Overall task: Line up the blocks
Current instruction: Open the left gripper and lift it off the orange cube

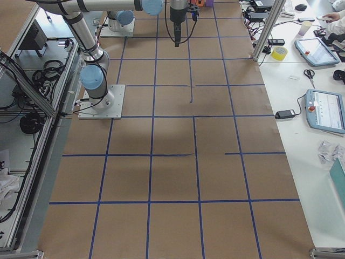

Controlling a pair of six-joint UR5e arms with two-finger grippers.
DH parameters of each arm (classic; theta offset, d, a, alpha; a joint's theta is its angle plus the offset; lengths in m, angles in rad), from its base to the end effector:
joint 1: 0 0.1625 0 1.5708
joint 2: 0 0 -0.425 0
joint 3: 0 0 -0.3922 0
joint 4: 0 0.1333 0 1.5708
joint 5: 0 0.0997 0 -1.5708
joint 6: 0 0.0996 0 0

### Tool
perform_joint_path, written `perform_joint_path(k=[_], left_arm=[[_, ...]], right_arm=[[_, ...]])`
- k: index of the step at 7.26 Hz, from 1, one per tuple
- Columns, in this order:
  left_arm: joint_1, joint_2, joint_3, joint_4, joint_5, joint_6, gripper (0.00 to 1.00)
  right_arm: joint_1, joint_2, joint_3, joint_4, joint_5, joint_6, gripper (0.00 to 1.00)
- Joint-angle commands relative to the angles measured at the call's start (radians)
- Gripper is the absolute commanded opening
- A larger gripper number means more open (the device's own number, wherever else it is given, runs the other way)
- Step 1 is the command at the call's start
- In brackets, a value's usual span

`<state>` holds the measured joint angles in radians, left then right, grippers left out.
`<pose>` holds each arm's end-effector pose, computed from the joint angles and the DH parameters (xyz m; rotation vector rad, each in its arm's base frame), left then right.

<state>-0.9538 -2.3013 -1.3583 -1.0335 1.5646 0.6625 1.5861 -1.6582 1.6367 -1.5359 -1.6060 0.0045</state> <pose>0.3108 -0.6696 0.1872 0.0714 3.1341 -0.0300 0.1367 -0.4513 0.4934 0.0171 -3.1061 -0.0203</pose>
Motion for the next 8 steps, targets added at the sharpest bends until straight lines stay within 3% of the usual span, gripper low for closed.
perform_joint_path(k=[1, 4, 8], left_arm=[[0.001, 0.005, -0.013, 0.001, 0.009, 0.009, 1.00], [-0.011, 0.071, -0.008, -0.023, 0.012, -0.001, 1.00], [-0.016, 0.371, -0.014, -0.360, 0.002, -0.004, 1.00]], right_arm=[[-0.001, 0.000, 0.000, 0.000, -0.002, 0.000, 1.00], [0.000, 0.000, 0.000, -0.006, -0.002, 0.011, 1.00], [0.000, 0.000, 0.000, 0.002, -0.003, 0.000, 1.00]])
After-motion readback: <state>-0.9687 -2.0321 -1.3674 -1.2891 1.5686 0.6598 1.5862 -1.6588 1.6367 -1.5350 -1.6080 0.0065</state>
